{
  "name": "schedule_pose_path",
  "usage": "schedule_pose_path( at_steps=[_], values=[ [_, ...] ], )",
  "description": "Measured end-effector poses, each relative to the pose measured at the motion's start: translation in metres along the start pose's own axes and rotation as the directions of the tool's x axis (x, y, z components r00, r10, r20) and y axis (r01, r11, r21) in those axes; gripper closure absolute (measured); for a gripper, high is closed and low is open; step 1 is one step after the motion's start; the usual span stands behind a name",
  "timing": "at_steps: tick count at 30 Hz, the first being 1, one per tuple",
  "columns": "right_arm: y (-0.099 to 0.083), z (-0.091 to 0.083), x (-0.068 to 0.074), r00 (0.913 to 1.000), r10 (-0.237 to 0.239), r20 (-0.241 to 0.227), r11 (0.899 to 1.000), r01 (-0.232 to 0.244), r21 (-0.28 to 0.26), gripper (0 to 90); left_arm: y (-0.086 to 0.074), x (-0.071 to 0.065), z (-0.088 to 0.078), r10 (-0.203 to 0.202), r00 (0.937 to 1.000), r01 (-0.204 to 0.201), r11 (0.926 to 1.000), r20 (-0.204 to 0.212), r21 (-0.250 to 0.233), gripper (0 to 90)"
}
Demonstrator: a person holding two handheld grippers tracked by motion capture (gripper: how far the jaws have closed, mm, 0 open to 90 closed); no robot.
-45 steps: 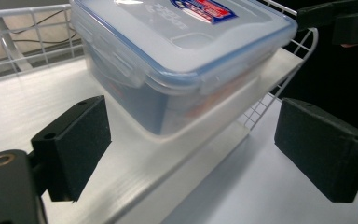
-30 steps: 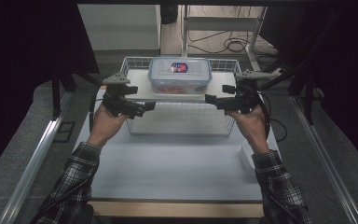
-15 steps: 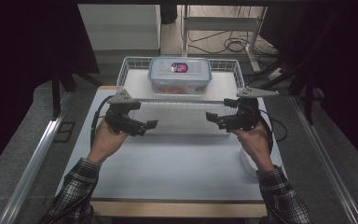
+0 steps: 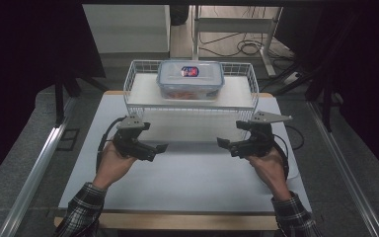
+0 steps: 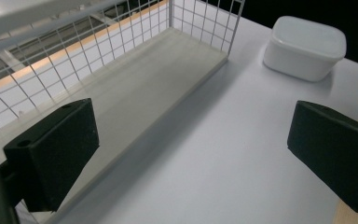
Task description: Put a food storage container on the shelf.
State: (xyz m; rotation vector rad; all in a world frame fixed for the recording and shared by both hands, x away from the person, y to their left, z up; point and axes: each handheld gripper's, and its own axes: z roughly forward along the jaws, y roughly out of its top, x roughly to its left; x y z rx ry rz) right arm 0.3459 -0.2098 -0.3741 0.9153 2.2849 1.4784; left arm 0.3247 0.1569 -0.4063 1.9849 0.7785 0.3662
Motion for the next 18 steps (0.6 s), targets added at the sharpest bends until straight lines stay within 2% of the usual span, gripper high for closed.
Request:
schedule_pose_path(
  at_steps=[13, 18],
  values=[
    [-0.029, -0.001, 0.006, 0.9999, 0.010, 0.012, 1.000, -0.010, 0.017, 0.0, -0.025, -0.017, 0.002, -0.002, 1.0000, 0.002, 0.9997, 0.008, -0.024, 1.8],
    [-0.039, 0.000, 0.009, 0.9999, 0.003, 0.011, 1.000, -0.003, 0.029, 0.0, -0.032, -0.022, 0.007, 0.008, 0.9999, -0.008, 0.9999, 0.012, -0.014, 2.0]
  ],
)
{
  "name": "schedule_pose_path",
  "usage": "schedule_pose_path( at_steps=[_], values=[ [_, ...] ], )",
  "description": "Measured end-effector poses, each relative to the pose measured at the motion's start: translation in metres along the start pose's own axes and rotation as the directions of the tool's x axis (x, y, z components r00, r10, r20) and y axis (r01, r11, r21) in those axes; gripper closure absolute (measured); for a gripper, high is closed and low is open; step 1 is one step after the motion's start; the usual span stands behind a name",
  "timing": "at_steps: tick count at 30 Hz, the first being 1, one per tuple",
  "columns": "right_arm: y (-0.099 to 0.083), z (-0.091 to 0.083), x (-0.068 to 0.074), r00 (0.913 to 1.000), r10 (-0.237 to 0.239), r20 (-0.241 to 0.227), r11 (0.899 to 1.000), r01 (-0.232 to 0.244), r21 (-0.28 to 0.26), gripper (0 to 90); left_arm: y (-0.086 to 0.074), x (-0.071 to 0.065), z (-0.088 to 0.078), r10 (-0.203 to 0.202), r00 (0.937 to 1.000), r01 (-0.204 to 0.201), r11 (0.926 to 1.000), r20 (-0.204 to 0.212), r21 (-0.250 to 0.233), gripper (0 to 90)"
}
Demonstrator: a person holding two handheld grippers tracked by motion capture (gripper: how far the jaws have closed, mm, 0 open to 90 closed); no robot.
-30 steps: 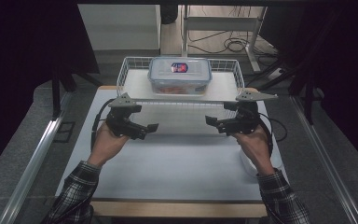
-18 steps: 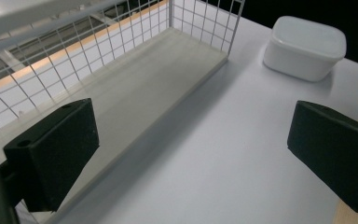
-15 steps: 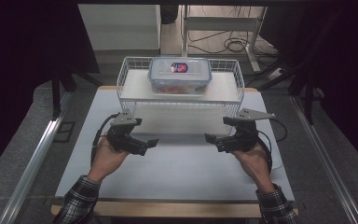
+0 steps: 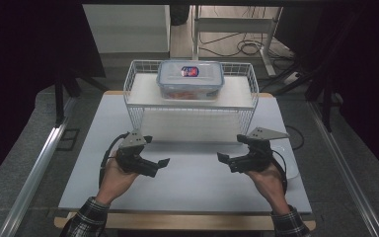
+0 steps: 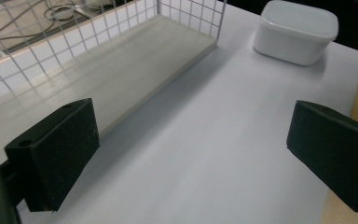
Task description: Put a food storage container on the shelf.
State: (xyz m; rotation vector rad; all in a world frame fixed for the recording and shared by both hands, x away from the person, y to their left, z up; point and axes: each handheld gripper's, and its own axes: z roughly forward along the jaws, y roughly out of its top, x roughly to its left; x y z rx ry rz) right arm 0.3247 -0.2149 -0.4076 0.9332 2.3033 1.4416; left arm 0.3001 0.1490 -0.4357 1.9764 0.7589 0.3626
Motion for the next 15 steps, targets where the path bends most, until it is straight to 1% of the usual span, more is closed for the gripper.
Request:
schedule_pose_path(
  at_steps=[3, 6, 8, 11, 15],
  values=[
    [-0.007, 0.001, 0.002, 1.0000, 0.002, -0.001, 1.000, -0.002, 0.009, 0.0, -0.003, -0.003, -0.002, 0.001, 1.0000, -0.001, 1.0000, -0.008, -0.001, 1.9],
    [-0.013, 0.000, 0.004, 1.0000, 0.009, -0.002, 1.000, -0.009, 0.008, 0.0, -0.009, -0.006, -0.005, -0.013, 0.9999, 0.013, 0.9998, -0.005, -0.015, 2.0],
    [-0.018, 0.000, 0.005, 0.9999, 0.011, -0.003, 1.000, -0.011, 0.007, 0.0, -0.012, -0.007, -0.007, -0.007, 0.9999, 0.007, 0.9999, -0.011, -0.013, 2.1],
    [-0.023, 0.000, 0.008, 0.9999, 0.011, 0.002, 1.000, -0.011, 0.008, 0.4, -0.020, -0.009, -0.008, -0.002, 0.9997, 0.002, 1.0000, -0.023, -0.009, 2.4],
    [-0.031, 0.000, 0.012, 1.0000, 0.008, 0.006, 1.000, -0.008, 0.021, 0.9, -0.031, -0.010, -0.008, -0.017, 0.9997, 0.017, 0.9998, -0.020, -0.011, 2.6]
  ],
)
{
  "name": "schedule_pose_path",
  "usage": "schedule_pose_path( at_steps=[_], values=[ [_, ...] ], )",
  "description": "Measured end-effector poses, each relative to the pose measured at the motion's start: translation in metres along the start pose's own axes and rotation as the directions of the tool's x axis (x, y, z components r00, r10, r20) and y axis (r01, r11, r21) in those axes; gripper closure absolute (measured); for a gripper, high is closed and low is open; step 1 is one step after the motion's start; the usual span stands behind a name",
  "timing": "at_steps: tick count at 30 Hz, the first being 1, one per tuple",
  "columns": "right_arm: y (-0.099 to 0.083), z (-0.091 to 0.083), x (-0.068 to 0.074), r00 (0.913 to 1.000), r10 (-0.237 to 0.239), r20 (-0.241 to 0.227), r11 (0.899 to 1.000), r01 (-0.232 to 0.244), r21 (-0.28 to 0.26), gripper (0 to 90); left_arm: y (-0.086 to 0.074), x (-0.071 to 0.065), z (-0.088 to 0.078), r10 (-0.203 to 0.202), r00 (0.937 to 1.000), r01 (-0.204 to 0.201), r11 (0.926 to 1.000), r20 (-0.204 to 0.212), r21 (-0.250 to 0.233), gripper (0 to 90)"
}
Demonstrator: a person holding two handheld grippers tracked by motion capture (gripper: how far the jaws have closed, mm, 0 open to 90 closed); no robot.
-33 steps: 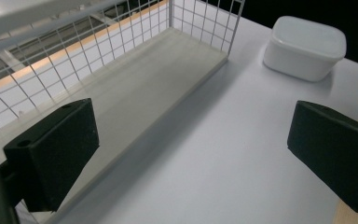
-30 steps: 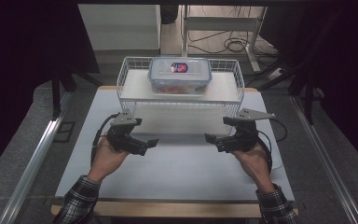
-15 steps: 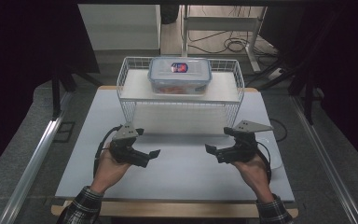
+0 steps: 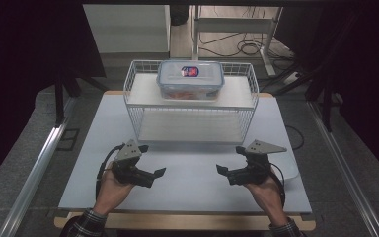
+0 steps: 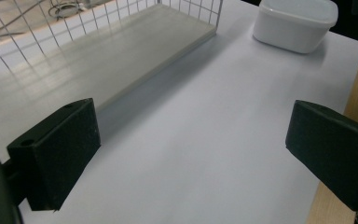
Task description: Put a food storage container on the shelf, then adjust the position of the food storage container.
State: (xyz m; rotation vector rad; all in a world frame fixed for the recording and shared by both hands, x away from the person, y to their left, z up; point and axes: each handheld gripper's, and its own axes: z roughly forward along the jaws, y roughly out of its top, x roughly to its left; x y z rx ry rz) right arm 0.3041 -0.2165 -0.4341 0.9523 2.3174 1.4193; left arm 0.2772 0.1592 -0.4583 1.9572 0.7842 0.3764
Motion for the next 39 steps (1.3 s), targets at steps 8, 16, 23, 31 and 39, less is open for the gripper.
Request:
schedule_pose_path(
  at_steps=[8, 16, 23, 31, 39],
  values=[
    [-0.020, 0.002, 0.003, 0.9997, 0.023, 0.002, 1.000, -0.023, 0.009, 2.2, -0.025, -0.001, 0.001, -0.049, 0.9987, 0.049, 0.9987, -0.014, -0.013, 2.9],
    [-0.039, 0.004, 0.006, 0.9997, 0.012, 0.023, 0.999, -0.013, 0.044, 2.6, -0.047, -0.006, 0.006, -0.057, 0.9983, 0.057, 0.9976, -0.015, 0.040, 2.7],
    [-0.054, 0.007, 0.004, 0.9991, 0.002, 0.043, 0.995, -0.006, 0.097, 3.0, -0.060, -0.007, 0.012, -0.050, 0.9983, 0.053, 0.9941, -0.031, 0.095, 2.7],
    [-0.059, 0.011, -0.001, 0.9986, 0.010, 0.052, 0.991, -0.017, 0.136, 3.0, -0.061, -0.006, 0.012, -0.052, 0.9979, 0.055, 0.9947, -0.038, 0.087, 2.5],
    [-0.055, 0.011, -0.001, 0.9937, 0.003, 0.112, 0.987, -0.022, 0.162, 0.0, -0.060, -0.003, 0.008, -0.034, 0.9958, 0.041, 0.9958, -0.085, 0.081, 2.1]
  ],
)
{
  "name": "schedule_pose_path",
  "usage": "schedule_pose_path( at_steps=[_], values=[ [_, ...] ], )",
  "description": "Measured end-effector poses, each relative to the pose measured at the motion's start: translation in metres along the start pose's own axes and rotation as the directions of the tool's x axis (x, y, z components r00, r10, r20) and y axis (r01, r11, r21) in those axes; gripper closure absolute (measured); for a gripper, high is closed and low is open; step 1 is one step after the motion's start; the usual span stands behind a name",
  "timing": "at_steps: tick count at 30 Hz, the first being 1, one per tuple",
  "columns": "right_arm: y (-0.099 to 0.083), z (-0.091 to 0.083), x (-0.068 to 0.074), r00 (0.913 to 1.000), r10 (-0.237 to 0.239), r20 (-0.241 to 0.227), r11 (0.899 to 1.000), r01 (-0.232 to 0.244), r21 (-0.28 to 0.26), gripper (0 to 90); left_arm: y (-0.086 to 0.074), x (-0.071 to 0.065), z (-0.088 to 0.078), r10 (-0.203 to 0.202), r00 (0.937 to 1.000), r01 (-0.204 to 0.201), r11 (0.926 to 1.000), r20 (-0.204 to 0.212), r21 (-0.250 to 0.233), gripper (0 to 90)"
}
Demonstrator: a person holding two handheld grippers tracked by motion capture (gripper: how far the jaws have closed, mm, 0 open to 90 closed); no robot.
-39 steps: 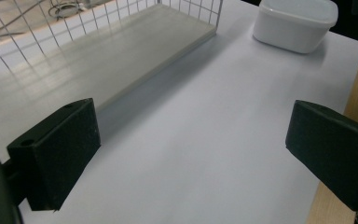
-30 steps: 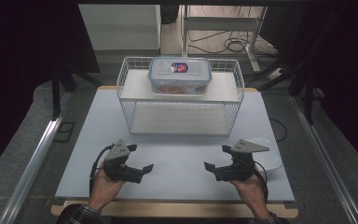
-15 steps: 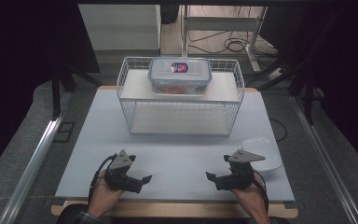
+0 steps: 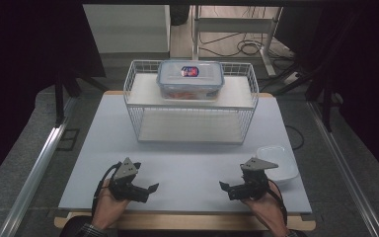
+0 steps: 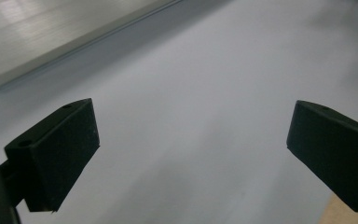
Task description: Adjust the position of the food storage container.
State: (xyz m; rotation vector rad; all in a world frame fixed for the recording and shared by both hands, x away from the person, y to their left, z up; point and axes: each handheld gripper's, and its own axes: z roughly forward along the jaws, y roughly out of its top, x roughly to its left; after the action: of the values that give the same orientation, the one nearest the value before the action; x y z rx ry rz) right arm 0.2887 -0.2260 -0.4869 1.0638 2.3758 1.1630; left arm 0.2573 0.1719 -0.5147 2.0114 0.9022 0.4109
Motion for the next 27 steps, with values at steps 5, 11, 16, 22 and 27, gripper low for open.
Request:
schedule_pose_path(
  at_steps=[5, 11, 16, 22, 27],
  values=[
    [0.002, -0.004, -0.006, 0.9997, 0.022, 0.006, 1.000, -0.022, 0.006, 2.8, 0.000, 0.002, 0.000, -0.010, 0.9999, 0.010, 0.9999, 0.009, -0.006, 2.3],
    [0.006, -0.019, -0.017, 0.9970, 0.060, 0.049, 0.998, -0.058, -0.039, 17.0, 0.000, 0.002, 0.002, -0.010, 0.9999, 0.010, 1.0000, 0.008, 0.001, 1.7],
    [0.006, -0.032, -0.030, 0.9912, 0.084, 0.102, 0.995, -0.078, -0.060, 34.0, 0.000, 0.003, 0.001, -0.023, 0.9996, 0.023, 0.9997, 0.014, 0.011, 2.0],
    [0.002, -0.049, -0.052, 0.9803, 0.106, 0.166, 0.993, -0.096, -0.068, 58.5, -0.001, 0.003, 0.003, -0.017, 0.9996, 0.017, 0.9997, 0.021, 0.018, 2.0],
    [-0.001, -0.060, -0.067, 0.9734, 0.113, 0.199, 0.992, -0.102, -0.068, 78.7, -0.001, 0.002, 0.004, -0.007, 0.9998, 0.007, 0.9997, 0.018, 0.025, 1.9]
  ],
)
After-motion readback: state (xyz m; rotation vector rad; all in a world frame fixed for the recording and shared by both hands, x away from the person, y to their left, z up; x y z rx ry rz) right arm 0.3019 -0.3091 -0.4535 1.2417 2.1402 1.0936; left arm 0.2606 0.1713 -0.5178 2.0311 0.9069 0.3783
